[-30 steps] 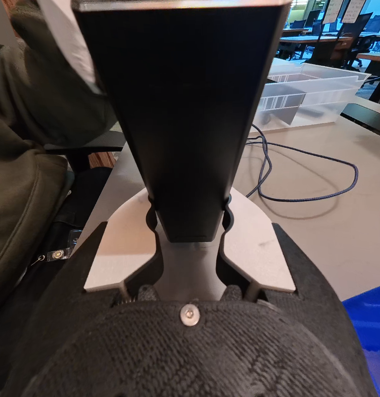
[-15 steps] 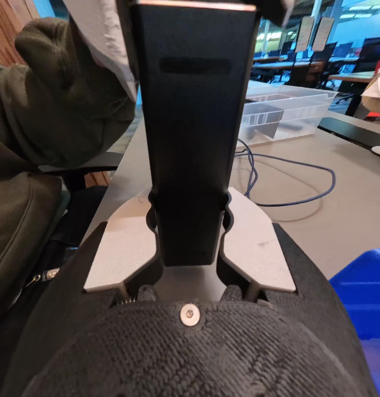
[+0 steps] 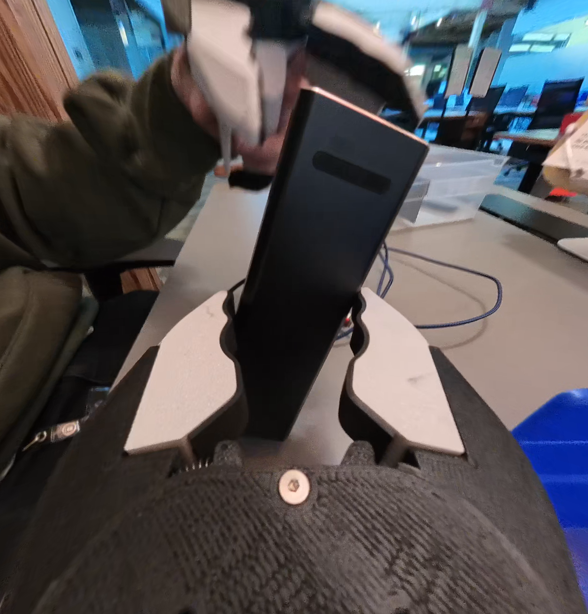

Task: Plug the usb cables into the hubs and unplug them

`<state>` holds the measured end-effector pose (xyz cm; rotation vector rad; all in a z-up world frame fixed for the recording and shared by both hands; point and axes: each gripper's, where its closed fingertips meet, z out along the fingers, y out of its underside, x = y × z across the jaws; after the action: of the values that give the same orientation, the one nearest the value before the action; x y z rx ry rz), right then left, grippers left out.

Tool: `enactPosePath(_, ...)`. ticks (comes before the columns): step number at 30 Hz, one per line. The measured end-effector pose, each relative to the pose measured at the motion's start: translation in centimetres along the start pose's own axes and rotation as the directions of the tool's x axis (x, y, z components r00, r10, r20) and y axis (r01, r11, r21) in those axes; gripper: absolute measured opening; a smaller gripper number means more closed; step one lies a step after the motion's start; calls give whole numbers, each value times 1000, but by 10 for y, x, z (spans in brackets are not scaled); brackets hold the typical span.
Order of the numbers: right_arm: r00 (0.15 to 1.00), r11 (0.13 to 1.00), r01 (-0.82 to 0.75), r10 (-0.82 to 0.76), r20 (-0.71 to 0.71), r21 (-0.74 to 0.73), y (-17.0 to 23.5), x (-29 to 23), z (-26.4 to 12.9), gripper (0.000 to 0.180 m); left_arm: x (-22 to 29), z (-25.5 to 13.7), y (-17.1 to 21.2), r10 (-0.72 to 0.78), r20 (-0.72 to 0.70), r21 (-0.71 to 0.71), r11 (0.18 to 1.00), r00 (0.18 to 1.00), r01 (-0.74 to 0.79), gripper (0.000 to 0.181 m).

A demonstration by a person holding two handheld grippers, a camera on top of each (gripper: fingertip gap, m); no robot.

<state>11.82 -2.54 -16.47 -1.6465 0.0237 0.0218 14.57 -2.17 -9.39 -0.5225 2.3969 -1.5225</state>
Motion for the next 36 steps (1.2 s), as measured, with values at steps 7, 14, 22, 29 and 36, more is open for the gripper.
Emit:
enactPosePath(7,1000,999,5,-6,29,46,-13,-9,9,68,27,27,18,-10,-131,-40,999,991,5,68)
enactPosePath(14,999,991,-42,44,-12,127,-32,-2,5,61,35,30,1,229,-99,-31,972,968,-233,63)
enactPosePath(22,999,984,-48,49,-2,172,-40,-7,8,62,41,22,-5,314,-132,-6,948,940,-317,62)
enactPosePath(29,999,989,-33,34,-5,142,-36,-7,9,61,41,22,0,304,-154,-45,948,940,-314,62)
enactPosePath(36,995,964,-96,86,53,249,-50,-8,0,61,38,13,-8,252,-115,-45,965,961,-258,67)
